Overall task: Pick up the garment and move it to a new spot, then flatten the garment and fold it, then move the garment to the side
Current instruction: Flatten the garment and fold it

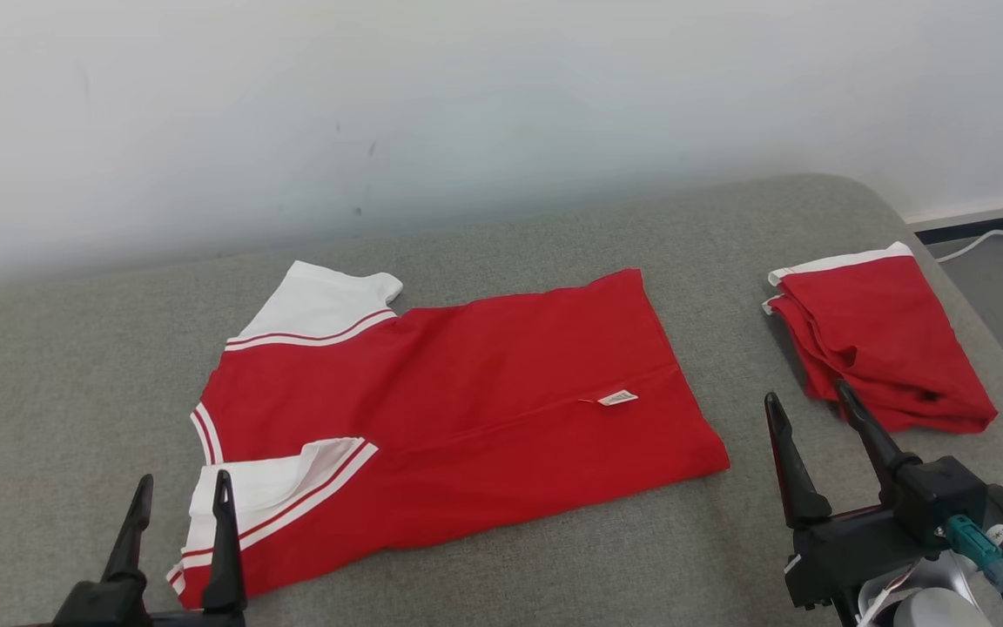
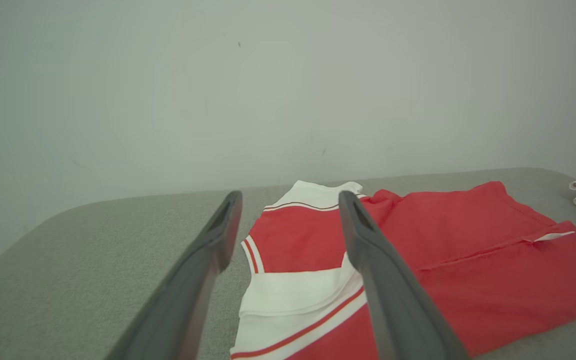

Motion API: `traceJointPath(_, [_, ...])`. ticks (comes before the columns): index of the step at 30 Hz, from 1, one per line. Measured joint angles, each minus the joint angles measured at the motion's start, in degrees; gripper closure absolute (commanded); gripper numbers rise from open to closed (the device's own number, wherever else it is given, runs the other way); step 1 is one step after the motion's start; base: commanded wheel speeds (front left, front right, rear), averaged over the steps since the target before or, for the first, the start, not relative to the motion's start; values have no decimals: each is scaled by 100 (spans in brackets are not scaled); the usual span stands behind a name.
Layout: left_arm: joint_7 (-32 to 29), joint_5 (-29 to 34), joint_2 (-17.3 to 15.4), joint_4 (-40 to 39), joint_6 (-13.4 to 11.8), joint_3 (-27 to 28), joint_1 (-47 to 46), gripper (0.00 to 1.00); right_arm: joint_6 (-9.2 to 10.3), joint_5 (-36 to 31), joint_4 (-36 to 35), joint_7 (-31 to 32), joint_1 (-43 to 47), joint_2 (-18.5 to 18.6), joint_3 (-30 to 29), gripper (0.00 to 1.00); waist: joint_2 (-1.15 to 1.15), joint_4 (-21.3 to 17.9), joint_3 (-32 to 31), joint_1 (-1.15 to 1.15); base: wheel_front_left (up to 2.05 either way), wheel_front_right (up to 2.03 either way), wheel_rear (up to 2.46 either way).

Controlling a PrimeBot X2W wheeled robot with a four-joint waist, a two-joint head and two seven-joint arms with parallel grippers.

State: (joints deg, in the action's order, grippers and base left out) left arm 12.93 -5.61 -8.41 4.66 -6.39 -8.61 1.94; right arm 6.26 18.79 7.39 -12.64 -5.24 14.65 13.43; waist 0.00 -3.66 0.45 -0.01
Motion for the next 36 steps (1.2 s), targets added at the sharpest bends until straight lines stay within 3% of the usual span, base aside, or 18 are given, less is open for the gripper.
traceJointPath(13, [9,-1,16,-14,-14,24,12,0,-18,-86,-45,-57,0,14,5,0,0,77,58,1,0,0,0])
traceJointPath(23, [-728,-402,-87,939,186,167,-18,0,-20,-130,-169,-101,-8,9,4,0,0,84,171,1,0,0,0])
traceJointPath(32, [-1404,-706,96,1550,389,62,-170,0,-36,-135,-149,-108,-76,5,40,0,0,71,317,1,0,0,0])
traceJointPath(36, [-1572,-767,90,1741,333,204,-238,0,-73,-135,-138,-125,-119,-5,69,0,1,58,363,1,0,0,0])
